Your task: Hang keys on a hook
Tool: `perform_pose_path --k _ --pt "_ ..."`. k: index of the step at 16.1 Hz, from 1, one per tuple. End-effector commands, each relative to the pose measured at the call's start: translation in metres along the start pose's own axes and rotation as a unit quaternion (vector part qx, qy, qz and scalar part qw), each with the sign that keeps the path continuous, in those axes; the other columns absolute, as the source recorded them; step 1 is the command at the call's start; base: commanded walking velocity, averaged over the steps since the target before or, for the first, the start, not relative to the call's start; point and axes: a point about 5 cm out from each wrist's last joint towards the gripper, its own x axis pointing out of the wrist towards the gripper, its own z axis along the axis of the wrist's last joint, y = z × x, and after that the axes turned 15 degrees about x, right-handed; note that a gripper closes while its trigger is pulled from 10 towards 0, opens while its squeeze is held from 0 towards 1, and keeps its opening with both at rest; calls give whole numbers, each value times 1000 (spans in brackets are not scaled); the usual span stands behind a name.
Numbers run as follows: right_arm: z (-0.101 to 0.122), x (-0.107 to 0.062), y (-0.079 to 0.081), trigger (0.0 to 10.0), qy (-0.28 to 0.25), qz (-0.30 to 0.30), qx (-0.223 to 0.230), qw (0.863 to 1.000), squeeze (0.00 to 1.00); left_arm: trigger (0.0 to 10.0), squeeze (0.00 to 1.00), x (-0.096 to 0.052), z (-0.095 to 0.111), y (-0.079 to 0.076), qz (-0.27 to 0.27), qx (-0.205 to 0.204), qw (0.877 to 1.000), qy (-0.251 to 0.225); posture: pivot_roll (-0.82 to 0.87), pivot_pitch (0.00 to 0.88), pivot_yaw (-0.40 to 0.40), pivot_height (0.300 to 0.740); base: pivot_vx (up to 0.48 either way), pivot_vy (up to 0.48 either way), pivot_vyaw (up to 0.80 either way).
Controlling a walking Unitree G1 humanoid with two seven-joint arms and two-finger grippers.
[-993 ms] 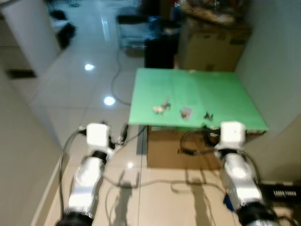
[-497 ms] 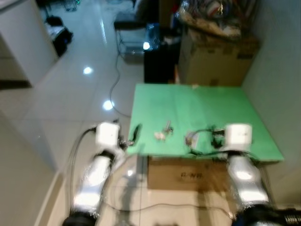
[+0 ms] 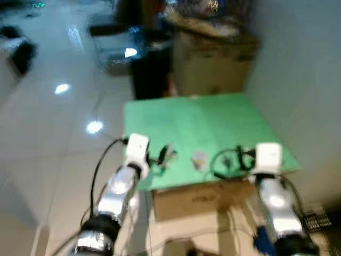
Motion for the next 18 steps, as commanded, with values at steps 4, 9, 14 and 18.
perform_pose_path --k 4,9,14,18 --pt "6 0 13 10000 9 56 25 998 0 10000 0 37 36 1 32 -48 998 26 -210 0 38 740 0 0 0" --pt "3 -18 27 10000 21 102 18 994 0 10000 0 42 36 -2 32 -30 997 57 -268 102 60 740 0 0 0" --pt "-11 -58 21 10000 63 117 3 991 0 10000 0 34 14 -4 34 -24 994 102 -301 216 60 740 0 0 0" --pt "-8 -69 29 10000 77 146 -4 986 0 10000 0 28 0 -7 25 -8 990 137 -312 254 57 740 0 0 0"
